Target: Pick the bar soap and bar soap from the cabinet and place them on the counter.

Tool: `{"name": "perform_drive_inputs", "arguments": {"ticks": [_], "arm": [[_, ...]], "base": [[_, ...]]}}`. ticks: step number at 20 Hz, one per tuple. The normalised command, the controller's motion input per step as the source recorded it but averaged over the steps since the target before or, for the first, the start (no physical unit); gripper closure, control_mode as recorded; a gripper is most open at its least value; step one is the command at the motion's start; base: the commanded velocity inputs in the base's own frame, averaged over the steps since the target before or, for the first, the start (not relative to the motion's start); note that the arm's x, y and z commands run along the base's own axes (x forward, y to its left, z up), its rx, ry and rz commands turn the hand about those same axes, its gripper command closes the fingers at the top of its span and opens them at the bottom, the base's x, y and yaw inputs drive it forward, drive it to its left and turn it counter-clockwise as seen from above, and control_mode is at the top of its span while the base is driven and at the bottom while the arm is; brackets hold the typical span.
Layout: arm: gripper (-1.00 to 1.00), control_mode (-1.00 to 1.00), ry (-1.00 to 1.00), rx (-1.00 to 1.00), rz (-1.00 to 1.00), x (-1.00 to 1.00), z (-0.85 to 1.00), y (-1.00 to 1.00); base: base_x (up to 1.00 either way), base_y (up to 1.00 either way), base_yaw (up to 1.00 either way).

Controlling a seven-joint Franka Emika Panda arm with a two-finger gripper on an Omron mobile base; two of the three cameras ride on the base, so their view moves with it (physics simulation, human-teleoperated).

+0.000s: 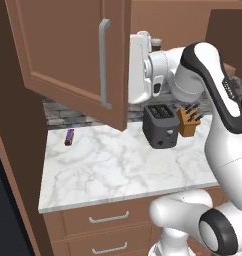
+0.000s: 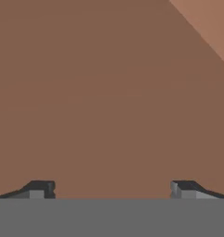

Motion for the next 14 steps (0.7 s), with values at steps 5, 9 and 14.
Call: {"name": "perform_drive_inputs", "arguments": {"ticks": [5,9,14], "arm": [[-1.00,-1.00,-0.03,0.00,0.06,-0.27,0.00,0.61],[-1.00,-1.00,-0.19,-0.01,0.00,-0.51,0.00,0.64],[-1.00,-1.00,-0.26,-0.03,-0.03,-0.43,0.00,0.53]], "base": [[0.00,0.00,0.00],[0.00,0.00,0.00],[0.00,0.00,0.00]]}}
